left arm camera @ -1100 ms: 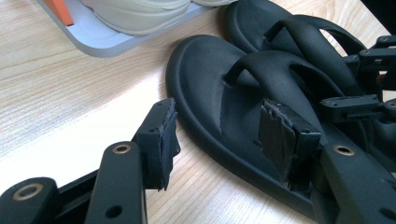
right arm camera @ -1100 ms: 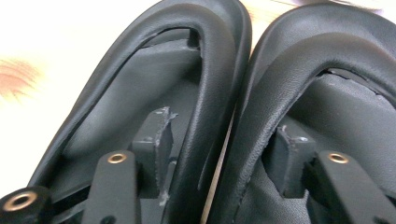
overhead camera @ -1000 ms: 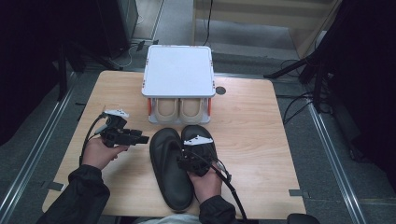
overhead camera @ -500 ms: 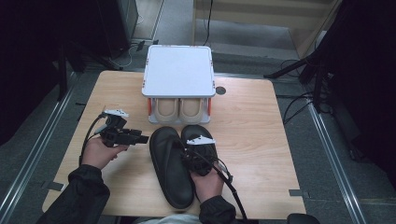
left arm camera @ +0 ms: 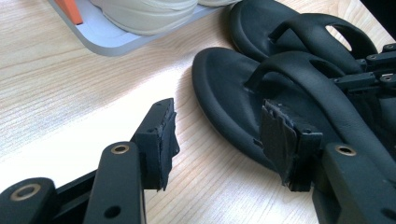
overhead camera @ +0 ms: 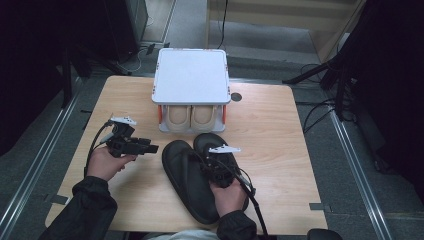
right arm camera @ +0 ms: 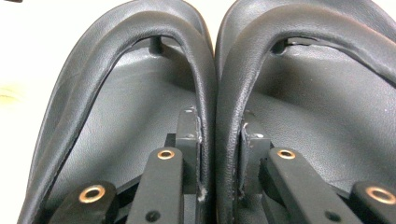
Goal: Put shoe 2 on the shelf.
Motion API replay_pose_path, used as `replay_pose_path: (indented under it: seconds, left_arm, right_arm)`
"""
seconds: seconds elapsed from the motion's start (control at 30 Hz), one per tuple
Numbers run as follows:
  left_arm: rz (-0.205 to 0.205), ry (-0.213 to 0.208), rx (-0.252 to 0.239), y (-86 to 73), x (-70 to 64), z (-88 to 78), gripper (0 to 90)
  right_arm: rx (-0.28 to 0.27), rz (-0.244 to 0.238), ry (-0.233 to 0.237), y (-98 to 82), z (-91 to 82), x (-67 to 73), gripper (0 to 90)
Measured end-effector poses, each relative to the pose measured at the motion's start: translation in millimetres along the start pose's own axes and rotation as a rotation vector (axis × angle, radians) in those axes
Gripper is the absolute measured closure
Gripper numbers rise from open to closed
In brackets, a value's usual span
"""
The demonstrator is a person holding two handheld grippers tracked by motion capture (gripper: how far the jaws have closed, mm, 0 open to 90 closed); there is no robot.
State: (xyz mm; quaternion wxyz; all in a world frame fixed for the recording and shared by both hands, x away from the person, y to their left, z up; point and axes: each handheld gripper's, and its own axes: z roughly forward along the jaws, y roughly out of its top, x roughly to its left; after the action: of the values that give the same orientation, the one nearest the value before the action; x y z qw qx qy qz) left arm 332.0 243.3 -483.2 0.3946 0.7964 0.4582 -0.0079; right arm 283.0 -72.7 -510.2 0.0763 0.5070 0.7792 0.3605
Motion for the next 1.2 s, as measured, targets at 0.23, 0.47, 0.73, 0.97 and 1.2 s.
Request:
replay_pose_path:
  seconds: [0.23,0.47,0.73,0.97,1.2]
  left_arm:
    - [-0.002,0.003,-0.001,-0.3,1.7,-1.3,45.4]
    - [-0.017,0.010,-0.008,-1.3,5.2,-3.9,44.0]
    - [-0.039,0.016,-0.022,-3.9,9.1,-8.1,43.6]
    - [-0.054,0.027,-0.033,-11.6,10.3,-13.9,43.6]
    - [-0.072,0.050,-0.052,-24.1,10.1,-24.5,43.5]
  right_arm:
    - [0.021,-0.061,0.049,5.0,-10.2,-3.3,75.5]
    - [0.069,-0.240,0.151,17.8,-23.1,-4.8,75.6]
    - [0.128,-0.450,0.303,31.9,-28.7,-8.1,75.6]
    - [0.185,-0.521,0.441,45.6,-19.8,-13.2,75.3]
    - [0.218,-0.559,0.495,59.0,-7.3,-11.8,75.2]
